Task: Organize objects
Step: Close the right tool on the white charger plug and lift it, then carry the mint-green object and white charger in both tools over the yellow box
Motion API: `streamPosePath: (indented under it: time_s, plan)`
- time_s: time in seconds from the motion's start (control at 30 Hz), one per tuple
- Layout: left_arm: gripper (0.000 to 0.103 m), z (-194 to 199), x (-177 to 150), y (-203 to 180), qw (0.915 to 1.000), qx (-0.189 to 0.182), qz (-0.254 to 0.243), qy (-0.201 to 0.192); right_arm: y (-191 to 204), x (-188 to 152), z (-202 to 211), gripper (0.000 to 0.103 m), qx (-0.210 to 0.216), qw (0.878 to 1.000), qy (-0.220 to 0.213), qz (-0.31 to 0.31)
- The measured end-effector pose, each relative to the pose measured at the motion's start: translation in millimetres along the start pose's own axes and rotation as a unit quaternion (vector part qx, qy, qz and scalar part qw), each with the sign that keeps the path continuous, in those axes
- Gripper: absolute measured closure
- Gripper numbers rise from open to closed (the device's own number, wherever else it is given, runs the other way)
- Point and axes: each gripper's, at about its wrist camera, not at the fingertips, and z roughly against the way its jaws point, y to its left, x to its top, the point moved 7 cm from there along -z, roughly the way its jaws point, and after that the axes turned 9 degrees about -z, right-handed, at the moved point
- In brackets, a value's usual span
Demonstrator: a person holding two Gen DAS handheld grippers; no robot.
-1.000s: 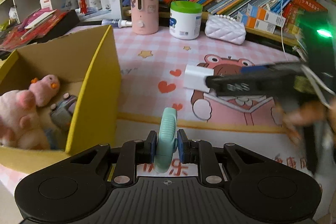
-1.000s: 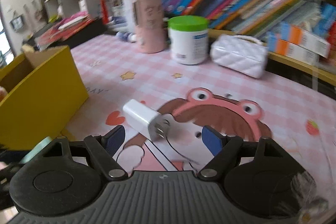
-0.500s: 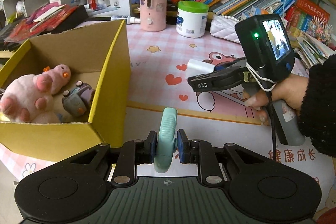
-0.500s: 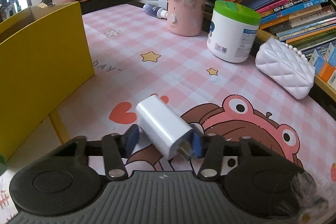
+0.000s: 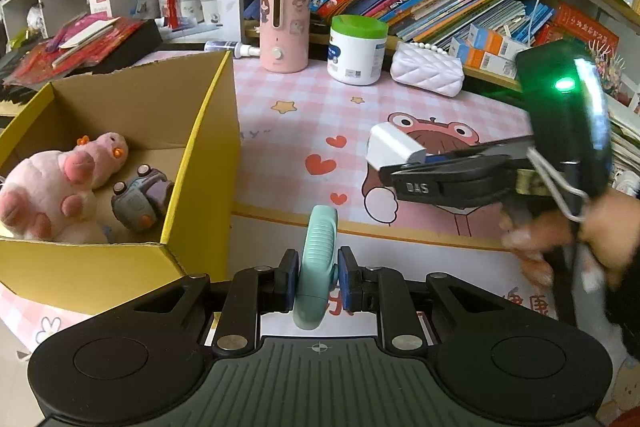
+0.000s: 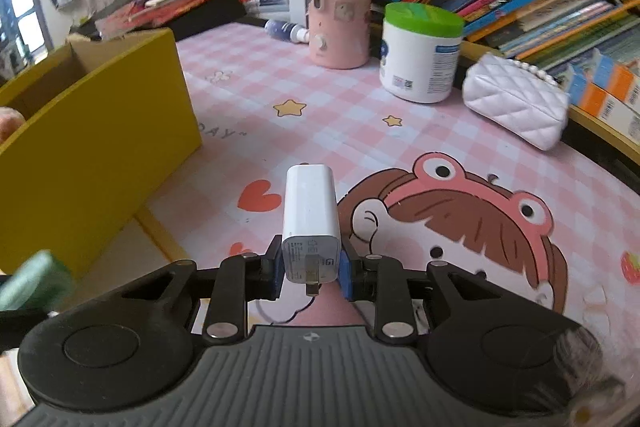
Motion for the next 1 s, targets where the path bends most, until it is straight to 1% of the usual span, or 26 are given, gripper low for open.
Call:
streamPosePath:
  time_s: [0.1, 0.37, 0.5, 0.67, 0.83, 1.0]
  plan:
    - [0.084, -1.0, 1.1, -2.3, 1.0000, -0.009, -0.001, -0.003, -0.1, -2.1, 19.8, 0.078, -0.023, 0.999, -0.004, -0.023]
    - [0.084, 6.9, 5.9, -7.8, 0.9990, -0.035, -0.014, -0.023, -4.6, -19.8, 76.6, 0.078, -0.037, 0.995, -0.017, -0.094]
    - [0.084, 19.4, 5.0, -7.4, 0.9978, -0.051, -0.021, -0.035, 3.5, -28.6, 105.2, 0.078, -0.054, 0.992, -0.043, -0.103]
    - [0.084, 35.1, -1.8, -1.3, 0.9958, -0.071, -0.036, -0.046, 12.8, -41.6, 134.5, 0.078, -0.079, 0.987, -0.064, -0.123]
    - [0.084, 42.8, -11.2, 6.9, 0.9941, -0.087, -0.045, -0.048, 27.6, -52.0, 149.3, 0.078, -0.102, 0.984, -0.071, -0.129]
    - [0.084, 52.8, -24.3, 14.9, 0.9915, -0.104, -0.059, -0.051, 48.2, -64.8, 153.2, 0.078, -0.113, 0.983, -0.064, -0.133]
